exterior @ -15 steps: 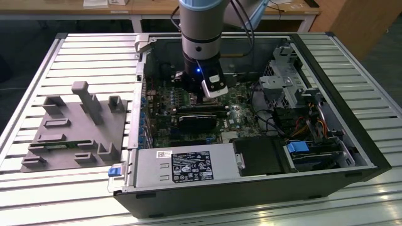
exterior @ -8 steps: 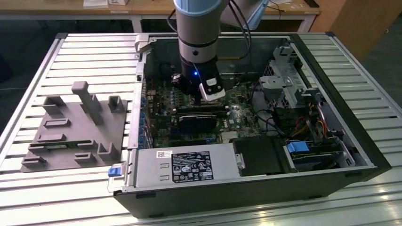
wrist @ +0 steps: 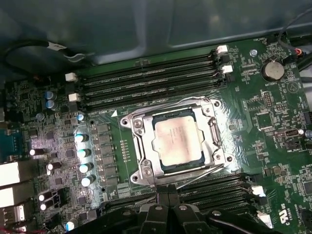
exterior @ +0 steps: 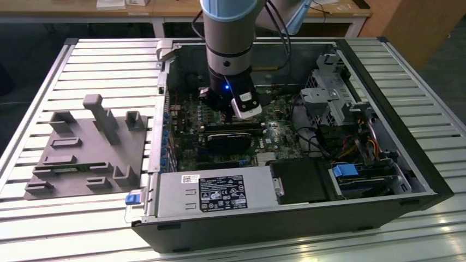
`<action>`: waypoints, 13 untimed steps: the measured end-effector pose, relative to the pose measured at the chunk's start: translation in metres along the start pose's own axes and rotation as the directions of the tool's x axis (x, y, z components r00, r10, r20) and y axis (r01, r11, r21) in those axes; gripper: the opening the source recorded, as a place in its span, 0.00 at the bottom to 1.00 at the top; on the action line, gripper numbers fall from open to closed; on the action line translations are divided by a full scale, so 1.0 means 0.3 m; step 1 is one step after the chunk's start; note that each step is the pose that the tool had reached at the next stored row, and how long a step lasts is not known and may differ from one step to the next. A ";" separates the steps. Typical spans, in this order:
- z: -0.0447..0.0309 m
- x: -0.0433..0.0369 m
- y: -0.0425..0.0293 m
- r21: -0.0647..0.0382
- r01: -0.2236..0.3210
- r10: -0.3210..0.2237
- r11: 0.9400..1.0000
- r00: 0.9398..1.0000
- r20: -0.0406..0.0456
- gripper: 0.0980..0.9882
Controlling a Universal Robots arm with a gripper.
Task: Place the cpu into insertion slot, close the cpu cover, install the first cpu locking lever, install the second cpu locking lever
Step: 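Install the second cpu locking lever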
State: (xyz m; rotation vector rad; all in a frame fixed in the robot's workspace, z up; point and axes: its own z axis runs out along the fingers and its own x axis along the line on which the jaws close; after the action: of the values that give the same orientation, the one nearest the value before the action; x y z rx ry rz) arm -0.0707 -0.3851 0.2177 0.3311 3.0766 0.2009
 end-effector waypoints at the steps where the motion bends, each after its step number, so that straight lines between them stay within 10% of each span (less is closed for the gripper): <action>1: 0.000 0.001 -0.003 -0.002 0.002 -0.002 1.000 1.000 0.000 0.00; 13: 0.023 0.012 -0.016 -0.052 0.046 -0.046 0.998 0.999 -0.011 0.00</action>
State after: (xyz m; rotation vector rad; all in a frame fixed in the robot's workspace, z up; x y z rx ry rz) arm -0.0750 -0.3881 0.2101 0.2577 3.0812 0.2820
